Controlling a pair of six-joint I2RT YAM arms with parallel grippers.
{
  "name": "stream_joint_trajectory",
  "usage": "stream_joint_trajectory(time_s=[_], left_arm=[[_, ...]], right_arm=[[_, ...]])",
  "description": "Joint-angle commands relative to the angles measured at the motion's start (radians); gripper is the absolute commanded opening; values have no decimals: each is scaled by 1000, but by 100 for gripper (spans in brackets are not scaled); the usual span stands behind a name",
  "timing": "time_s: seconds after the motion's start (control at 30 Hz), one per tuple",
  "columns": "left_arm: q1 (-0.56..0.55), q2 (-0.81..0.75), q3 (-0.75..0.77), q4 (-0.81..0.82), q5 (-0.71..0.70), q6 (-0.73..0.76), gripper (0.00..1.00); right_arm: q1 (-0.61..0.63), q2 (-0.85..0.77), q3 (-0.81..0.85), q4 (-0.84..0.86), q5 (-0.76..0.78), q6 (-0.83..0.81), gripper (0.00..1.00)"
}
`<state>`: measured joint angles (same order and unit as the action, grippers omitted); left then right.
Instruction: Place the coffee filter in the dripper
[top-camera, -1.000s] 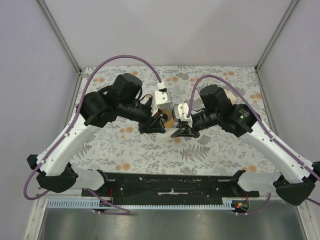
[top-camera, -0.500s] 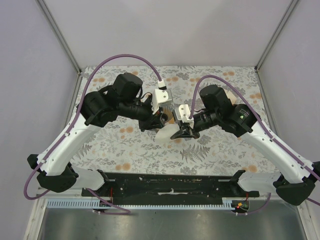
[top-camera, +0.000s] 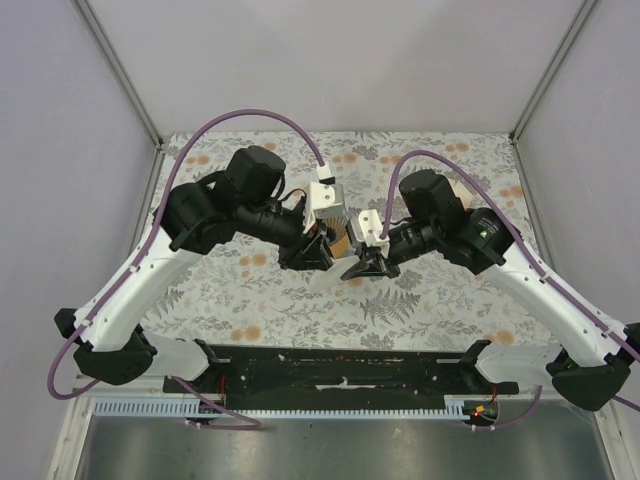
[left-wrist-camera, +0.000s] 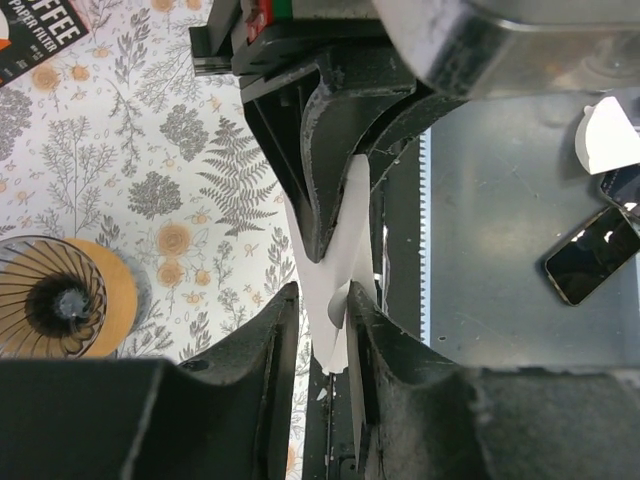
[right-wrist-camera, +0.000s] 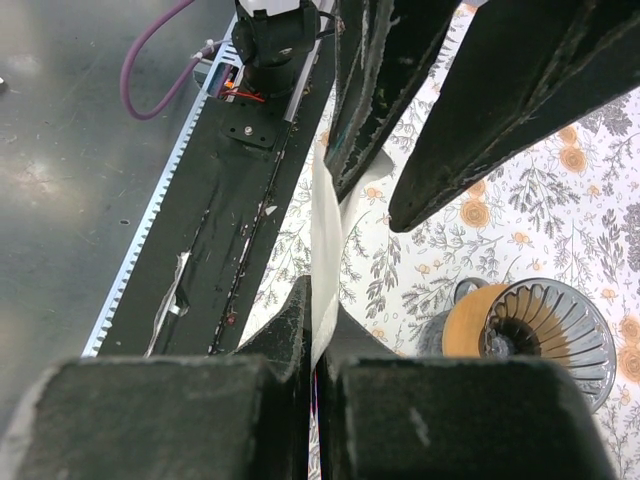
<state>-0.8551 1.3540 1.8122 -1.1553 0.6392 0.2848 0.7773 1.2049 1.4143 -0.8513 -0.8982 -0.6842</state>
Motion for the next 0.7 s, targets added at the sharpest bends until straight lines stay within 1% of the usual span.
stream_joint_trajectory(time_s=[0.0, 0.17, 0.3, 0.57, 0.63, 0.67], left_arm=[[-2, -15, 1, 8, 65, -16, 33], [-2, -21, -11, 8, 42, -9, 32], [-1, -27, -20, 14, 20, -12, 22], [-2, -35, -33, 14, 43, 1, 21], [-2, -35, -30, 13, 53, 4, 12], [-2, -38, -28, 14, 53, 5, 4]], right_arm=[[5, -25, 20, 17, -36, -20, 0], [5, -28, 32, 20, -50, -37, 0], [5, -28, 38, 21, -61, -44, 0], [0, -11, 61, 29, -58, -43, 0], [-4, -1, 69, 34, -48, -40, 0], [-6, 1, 69, 40, -39, -37, 0]])
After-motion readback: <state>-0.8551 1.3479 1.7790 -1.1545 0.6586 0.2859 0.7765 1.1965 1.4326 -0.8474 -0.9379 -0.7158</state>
